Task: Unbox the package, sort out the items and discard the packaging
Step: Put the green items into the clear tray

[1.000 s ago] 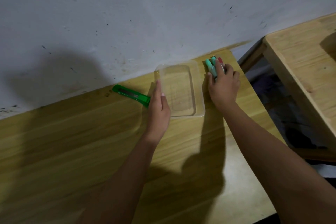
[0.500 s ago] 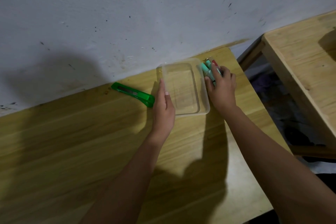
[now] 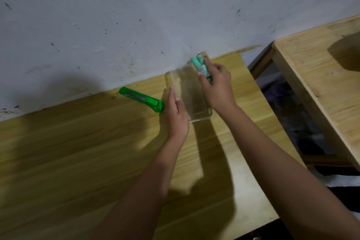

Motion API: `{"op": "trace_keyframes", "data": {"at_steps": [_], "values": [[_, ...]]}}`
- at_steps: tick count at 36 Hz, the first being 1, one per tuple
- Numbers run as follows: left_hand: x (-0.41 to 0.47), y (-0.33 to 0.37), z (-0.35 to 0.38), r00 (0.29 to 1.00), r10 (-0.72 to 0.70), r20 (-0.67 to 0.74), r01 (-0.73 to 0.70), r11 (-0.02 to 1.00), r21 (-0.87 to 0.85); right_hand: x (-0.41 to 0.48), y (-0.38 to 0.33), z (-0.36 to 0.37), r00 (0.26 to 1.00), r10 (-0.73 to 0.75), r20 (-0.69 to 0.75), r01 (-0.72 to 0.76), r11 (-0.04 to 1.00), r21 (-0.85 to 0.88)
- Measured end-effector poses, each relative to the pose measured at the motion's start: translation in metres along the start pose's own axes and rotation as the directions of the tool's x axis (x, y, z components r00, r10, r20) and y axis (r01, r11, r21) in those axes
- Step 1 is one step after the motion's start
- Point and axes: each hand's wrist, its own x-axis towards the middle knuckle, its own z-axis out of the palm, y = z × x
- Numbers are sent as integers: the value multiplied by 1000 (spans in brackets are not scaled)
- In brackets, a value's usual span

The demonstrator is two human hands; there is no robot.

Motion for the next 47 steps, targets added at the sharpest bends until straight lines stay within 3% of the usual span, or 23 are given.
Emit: {"op": "trace_keyframes", "data": {"at_steps": [6, 10, 27, 39, 47], "values": [[5, -4, -7, 994, -75, 85, 94, 963, -251, -14, -4, 19, 993, 10, 120, -8, 1000, -22], [5, -4, -12, 988, -76, 132, 115, 941, -318, -16, -5, 26, 990, 22, 136, -19, 1000, -21], [10, -8, -18, 984, -65, 164, 119, 931, -345, -16, -7, 36, 974, 72, 215, -65, 997, -41], [8, -4, -15, 986, -76, 148, 127, 920, -371, -36, -6, 6, 939, 136, 317, -76, 978, -196], [6, -5, -15, 988, -81, 135, 118, 949, -293, -42, -13, 1, 965, 167, 201, -103, 950, -294]]}}
